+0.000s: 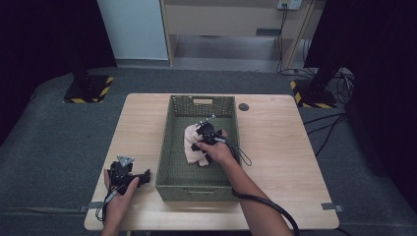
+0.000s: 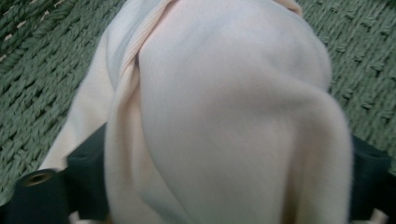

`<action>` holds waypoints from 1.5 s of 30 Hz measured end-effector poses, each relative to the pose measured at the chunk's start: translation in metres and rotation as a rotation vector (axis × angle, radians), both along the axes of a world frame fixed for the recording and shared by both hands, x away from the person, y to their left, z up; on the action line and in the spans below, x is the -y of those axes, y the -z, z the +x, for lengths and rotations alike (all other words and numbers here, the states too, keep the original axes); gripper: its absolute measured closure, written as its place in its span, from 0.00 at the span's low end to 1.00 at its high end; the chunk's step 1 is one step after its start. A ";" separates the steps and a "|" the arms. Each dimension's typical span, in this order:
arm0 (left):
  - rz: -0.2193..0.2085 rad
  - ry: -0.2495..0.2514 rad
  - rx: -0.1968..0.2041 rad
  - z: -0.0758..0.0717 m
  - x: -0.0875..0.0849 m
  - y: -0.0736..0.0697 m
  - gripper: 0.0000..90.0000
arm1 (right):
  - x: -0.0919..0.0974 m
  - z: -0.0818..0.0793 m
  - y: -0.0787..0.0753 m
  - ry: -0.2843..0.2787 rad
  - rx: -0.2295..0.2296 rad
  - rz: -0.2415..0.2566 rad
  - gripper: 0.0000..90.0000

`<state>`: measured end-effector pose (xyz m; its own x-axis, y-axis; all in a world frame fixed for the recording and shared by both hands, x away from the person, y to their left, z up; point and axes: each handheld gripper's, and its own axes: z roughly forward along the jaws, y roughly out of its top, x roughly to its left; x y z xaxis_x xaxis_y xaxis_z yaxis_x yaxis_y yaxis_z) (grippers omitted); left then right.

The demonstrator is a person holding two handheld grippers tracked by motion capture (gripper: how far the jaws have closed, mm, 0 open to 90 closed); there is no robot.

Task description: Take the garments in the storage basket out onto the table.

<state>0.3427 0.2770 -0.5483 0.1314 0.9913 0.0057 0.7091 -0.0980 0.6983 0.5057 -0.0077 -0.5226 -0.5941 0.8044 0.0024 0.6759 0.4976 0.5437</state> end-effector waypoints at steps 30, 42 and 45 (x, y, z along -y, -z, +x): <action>0.000 0.000 0.000 0.000 0.000 0.000 0.00 | 0.019 -0.014 -0.042 0.010 0.046 0.089 0.63; 0.000 0.000 0.000 0.000 0.000 0.000 0.00 | 0.025 -0.022 -0.057 -0.002 0.079 0.109 0.63; 0.000 0.000 0.000 0.000 0.000 0.000 0.00 | 0.025 -0.023 -0.059 -0.003 0.080 0.116 0.63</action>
